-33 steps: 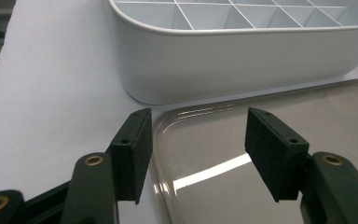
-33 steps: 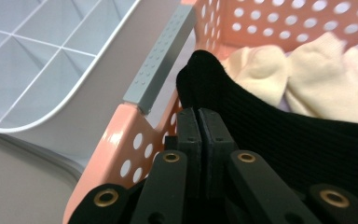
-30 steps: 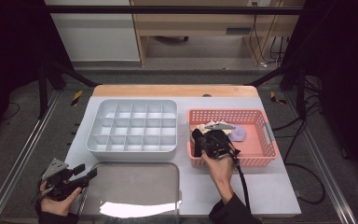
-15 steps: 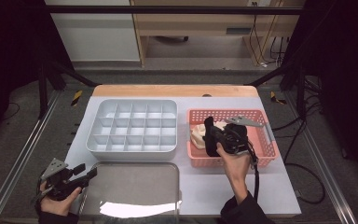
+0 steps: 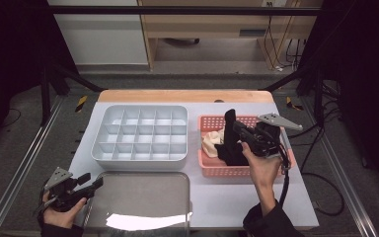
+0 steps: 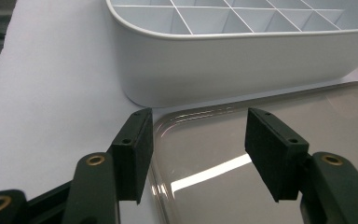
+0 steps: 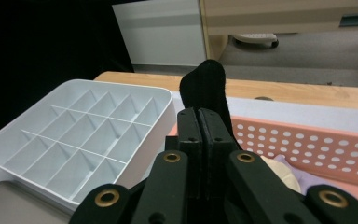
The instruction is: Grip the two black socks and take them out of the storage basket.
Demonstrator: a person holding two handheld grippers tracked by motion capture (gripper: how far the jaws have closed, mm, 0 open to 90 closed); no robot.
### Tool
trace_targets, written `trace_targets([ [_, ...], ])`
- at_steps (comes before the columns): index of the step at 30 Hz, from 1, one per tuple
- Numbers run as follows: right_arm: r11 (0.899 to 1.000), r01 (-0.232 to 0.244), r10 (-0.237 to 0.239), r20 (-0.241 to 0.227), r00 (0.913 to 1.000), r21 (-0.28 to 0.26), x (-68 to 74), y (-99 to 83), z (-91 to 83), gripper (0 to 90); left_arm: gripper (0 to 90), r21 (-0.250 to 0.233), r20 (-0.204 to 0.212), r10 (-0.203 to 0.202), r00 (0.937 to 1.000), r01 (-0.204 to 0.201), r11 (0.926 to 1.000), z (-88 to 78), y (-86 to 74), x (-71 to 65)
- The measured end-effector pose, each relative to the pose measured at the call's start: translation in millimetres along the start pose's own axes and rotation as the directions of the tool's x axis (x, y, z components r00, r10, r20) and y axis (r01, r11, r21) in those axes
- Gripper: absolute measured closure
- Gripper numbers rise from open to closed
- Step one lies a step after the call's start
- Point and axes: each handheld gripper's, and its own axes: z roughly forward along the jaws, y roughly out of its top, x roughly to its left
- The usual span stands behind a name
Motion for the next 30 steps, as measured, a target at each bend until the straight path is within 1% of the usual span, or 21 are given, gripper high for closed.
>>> trace_targets([
  [2,1.000,0.003,-0.003,-0.002,1.0000,-0.004,-0.1,1.1,-2.0,88.4,41.4,-0.002,0.001,0.000,1.0000,0.000,1.0000,-0.3,0.2,0.4],
  [5,1.000,0.013,-0.014,-0.019,0.9997,-0.019,2.1,6.7,-12.9,88.4,41.4,-0.008,-0.001,0.000,1.0000,0.000,1.0000,-0.9,0.0,0.6],
  [7,1.000,0.018,-0.018,-0.022,0.9996,-0.021,3.0,8.1,-15.8,88.4,41.5,-0.016,-0.006,0.007,1.0000,-0.007,0.9998,-1.1,-0.2,0.2],
  [9,0.999,0.023,-0.024,-0.034,0.9991,-0.026,5.5,10.9,-22.2,88.4,42.0,-0.022,-0.013,0.015,0.9998,-0.016,0.9996,-1.3,0.0,-0.2],
  [10,0.999,0.024,-0.026,-0.047,0.9986,-0.036,7.2,12.6,-27.4,88.4,42.1,-0.025,-0.017,0.019,0.9997,-0.020,0.9995,-1.2,0.0,-0.4],
  [11,0.999,0.024,-0.026,-0.047,0.9986,-0.036,7.2,12.6,-27.4,88.4,42.1,-0.027,-0.018,0.021,0.9996,-0.022,0.9994,-1.1,0.1,-0.5],
  [15,0.998,0.040,-0.044,-0.086,0.9953,-0.047,13.3,12.2,-39.5,88.4,43.4,-0.030,-0.026,0.030,0.9992,-0.031,0.9991,-0.4,0.3,-1.0],
  [16,0.998,0.040,-0.044,-0.086,0.9953,-0.047,13.3,12.2,-39.5,88.4,43.7,-0.030,-0.026,0.030,0.9992,-0.031,0.9991,-0.4,0.3,-1.0],
  [19,0.997,0.049,-0.055,-0.109,0.9925,-0.052,18.0,9.0,-47.6,88.4,43.7,-0.032,-0.027,0.029,0.9992,-0.030,0.9990,-0.9,0.3,-0.7],
  [20,0.998,0.046,-0.052,-0.118,0.9916,-0.053,19.9,7.3,-51.1,88.4,43.6,-0.034,-0.027,0.026,0.9993,-0.027,0.9991,-1.0,0.2,-1.0],
  [21,0.997,0.049,-0.056,-0.140,0.9885,-0.055,22.6,4.8,-55.8,88.4,43.6,-0.042,-0.019,0.028,0.9994,-0.028,0.9987,-1.3,0.3,-0.6],
  [23,0.997,0.054,-0.062,-0.146,0.9873,-0.055,24.6,3.3,-58.1,88.4,43.3,-0.044,-0.016,0.033,0.9993,-0.034,0.9985,-0.9,0.4,-0.4],
  [24,0.996,0.064,-0.073,-0.162,0.9842,-0.058,28.4,0.1,-61.8,88.4,43.1,-0.042,-0.016,0.038,0.9992,-0.038,0.9984,-0.3,0.4,-0.5],
  [25,0.996,0.064,-0.073,-0.162,0.9842,-0.058,28.4,0.1,-61.8,88.4,43.1,-0.044,-0.016,0.042,0.9990,-0.043,0.9981,0.2,0.2,-0.9],
  [26,0.996,0.076,-0.085,-0.172,0.9814,-0.056,32.0,-3.0,-64.3,88.3,43.2,-0.047,-0.017,0.048,0.9987,-0.048,0.9978,0.7,0.1,-1.4],
  [28,0.995,0.080,-0.089,-0.178,0.9801,-0.054,33.6,-4.7,-65.2,88.3,43.2,-0.049,-0.020,0.054,0.9983,-0.055,0.9973,1.0,0.0,-2.2],
  [30,0.996,0.083,-0.090,-0.205,0.9747,-0.042,36.9,-9.6,-66.0,88.3,43.2,-0.051,-0.021,0.050,0.9985,-0.051,0.9974,0.5,0.0,-2.0],
])
